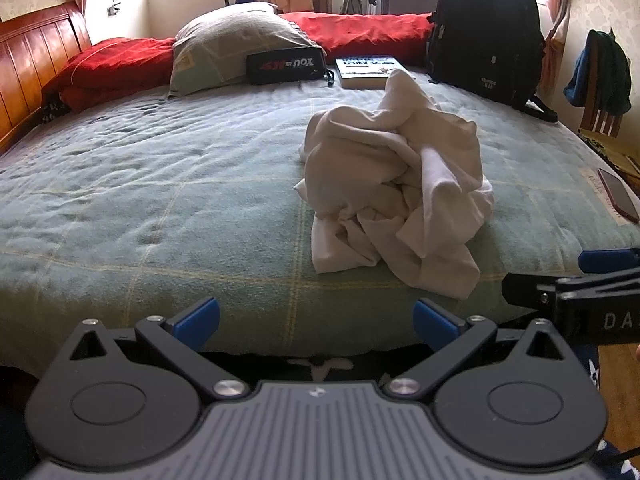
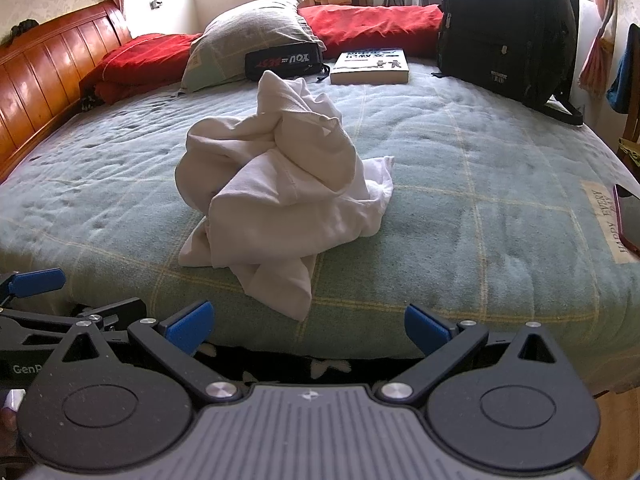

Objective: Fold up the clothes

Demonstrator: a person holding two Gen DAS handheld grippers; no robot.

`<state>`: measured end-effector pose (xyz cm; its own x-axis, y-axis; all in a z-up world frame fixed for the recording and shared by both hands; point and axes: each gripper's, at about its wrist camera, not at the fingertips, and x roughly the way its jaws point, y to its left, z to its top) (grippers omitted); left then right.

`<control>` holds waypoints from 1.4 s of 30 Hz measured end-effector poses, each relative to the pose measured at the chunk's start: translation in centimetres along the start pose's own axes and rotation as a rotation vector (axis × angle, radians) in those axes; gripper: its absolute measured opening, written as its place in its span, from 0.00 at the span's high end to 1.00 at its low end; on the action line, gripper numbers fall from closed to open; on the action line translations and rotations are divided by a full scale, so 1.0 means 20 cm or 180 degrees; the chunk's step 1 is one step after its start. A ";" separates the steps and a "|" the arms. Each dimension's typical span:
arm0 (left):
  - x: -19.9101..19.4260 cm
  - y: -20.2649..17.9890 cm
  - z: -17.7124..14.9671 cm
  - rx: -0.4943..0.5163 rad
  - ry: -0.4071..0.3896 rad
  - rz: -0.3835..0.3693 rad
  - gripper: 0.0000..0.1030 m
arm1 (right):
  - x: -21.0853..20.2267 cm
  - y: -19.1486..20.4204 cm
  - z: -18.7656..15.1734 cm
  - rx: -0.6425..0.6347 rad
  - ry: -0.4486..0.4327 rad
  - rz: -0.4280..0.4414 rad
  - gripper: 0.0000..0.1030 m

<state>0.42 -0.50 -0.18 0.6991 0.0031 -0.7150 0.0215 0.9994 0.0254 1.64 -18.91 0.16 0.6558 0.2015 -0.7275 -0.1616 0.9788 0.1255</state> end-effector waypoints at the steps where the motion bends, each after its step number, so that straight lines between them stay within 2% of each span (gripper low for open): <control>1: 0.00 0.00 0.00 0.0004 0.0002 0.0000 0.01 | 0.00 0.00 0.00 0.0004 0.0006 0.0001 0.00; 15: 0.03 -0.02 0.04 0.0142 -0.0006 -0.0039 0.01 | 0.02 -0.02 0.03 -0.0019 0.0023 0.0008 0.00; 23: 0.12 0.00 0.11 0.0200 0.0030 -0.0067 0.01 | 0.11 -0.04 0.07 -0.0041 0.0128 0.0000 0.00; 33: 0.26 0.03 0.22 0.0300 0.0101 -0.0071 0.01 | 0.22 -0.12 0.16 0.0121 0.0149 0.0088 0.00; 42: 0.32 0.05 0.30 0.0431 0.0026 -0.0332 0.01 | 0.27 -0.13 0.24 -0.0036 0.0246 0.0287 0.00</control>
<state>9.19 0.34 -0.66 0.6823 -0.0995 -0.7243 0.1901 0.9808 0.0443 9.11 -20.25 -0.90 0.5794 0.2851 -0.7635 -0.2261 0.9563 0.1855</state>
